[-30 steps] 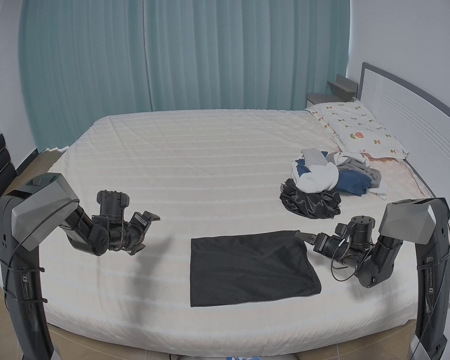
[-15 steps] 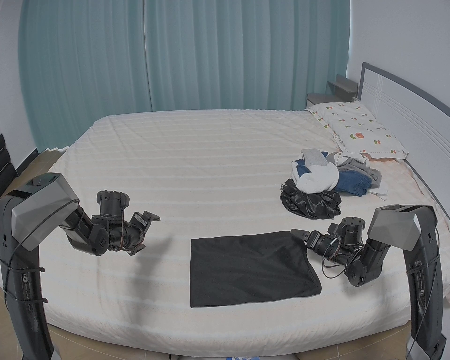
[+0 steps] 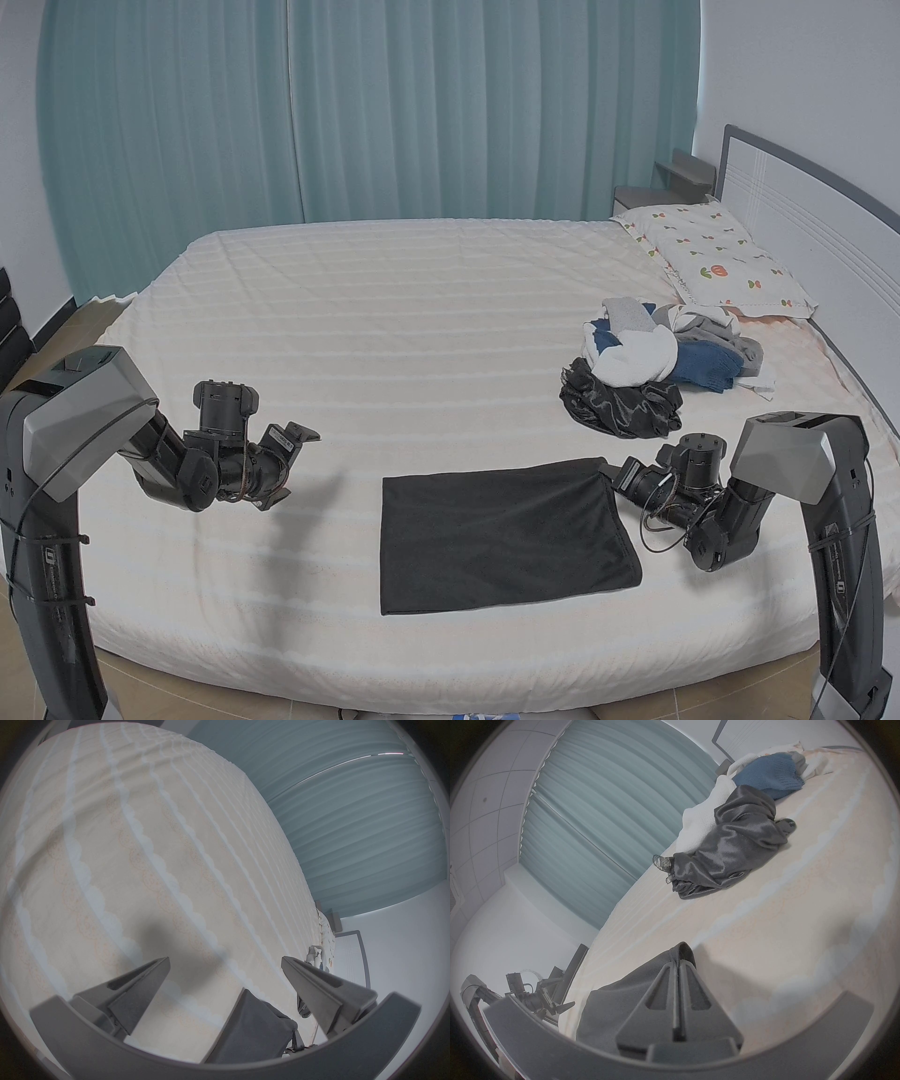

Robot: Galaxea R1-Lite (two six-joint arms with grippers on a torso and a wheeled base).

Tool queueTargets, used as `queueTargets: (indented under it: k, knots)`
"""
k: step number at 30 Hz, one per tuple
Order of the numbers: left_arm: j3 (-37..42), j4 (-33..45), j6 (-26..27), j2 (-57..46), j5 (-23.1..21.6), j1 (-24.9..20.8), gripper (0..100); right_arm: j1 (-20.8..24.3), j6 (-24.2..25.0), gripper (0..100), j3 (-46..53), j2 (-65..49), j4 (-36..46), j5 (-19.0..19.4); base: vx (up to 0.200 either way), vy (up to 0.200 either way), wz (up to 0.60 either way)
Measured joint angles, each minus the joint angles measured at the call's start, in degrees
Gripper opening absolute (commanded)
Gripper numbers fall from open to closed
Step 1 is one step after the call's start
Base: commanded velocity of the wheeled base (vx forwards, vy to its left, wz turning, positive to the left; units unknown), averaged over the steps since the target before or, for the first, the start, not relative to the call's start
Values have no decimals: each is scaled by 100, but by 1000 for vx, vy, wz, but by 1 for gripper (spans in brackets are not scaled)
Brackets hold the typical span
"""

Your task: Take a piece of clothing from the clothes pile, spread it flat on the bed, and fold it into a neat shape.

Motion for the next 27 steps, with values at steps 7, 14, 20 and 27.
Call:
queueTargets:
  k: [7,14,20,27]
  knots:
    - [5,0,-2,0,0,0,100,-59,-2,0,11,11,-71,-29,0,0,0]
    - [5,0,0,0,0,-2,100,-102,0,0,37,17,-73,-38,0,0,0]
    - [2,0,-2,0,0,-5,100,-163,-5,100,45,22,-68,-35,0,0,0]
    - [0,0,-2,0,0,-5,100,-162,-13,100,260,-22,-93,-13,0,0,0]
